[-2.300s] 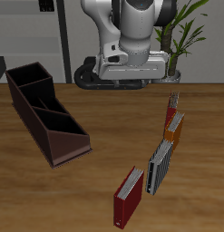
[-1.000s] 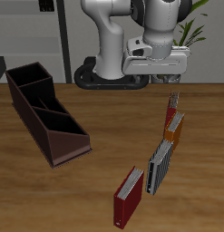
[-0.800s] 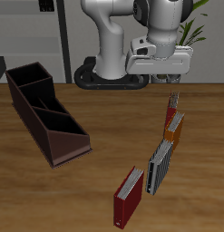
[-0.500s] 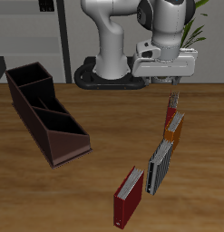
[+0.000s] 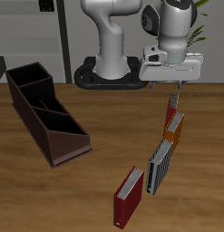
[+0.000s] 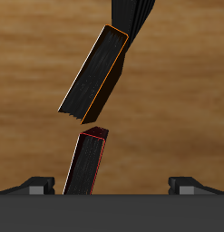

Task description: Place the left red book into the right desk caddy's left compartment and place the striped book into the right desk caddy's right compartment

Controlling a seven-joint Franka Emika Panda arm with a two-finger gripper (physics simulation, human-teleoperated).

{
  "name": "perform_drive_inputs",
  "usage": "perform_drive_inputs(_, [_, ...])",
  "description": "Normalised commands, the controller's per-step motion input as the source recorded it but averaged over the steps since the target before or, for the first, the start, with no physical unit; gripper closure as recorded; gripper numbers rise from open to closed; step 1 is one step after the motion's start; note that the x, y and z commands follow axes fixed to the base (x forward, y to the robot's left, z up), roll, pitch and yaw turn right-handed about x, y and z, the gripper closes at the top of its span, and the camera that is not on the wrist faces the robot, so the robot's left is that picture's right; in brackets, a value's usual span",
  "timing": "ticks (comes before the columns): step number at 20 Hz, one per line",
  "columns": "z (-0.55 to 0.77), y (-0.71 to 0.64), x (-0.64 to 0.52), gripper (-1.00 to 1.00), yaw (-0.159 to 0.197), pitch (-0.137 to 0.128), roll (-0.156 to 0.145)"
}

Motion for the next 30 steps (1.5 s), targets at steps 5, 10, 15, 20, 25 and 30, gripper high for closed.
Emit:
perform_drive_inputs(5, [-0.24,0.17,-0.03,-1.00,-0.023,-0.077,-0.055])
perform_drive_inputs(10, [-0.12,0.07,0.00,-1.00,-0.001,-0.009,-0.017])
perform_drive_inputs(15, [-0.34,0.17,0.00,-1.00,-0.023,0.002,-0.006])
perform_drive_inputs(20, [-0.32,0.16,0.00,-1.00,-0.021,0.037,-0.010])
perform_drive_inputs(25, [-0.26,0.08,0.05,-1.00,-0.010,0.037,0.020])
perform_drive_inputs(30, [-0.20,-0.04,0.07,1.00,-0.003,0.049,0.015])
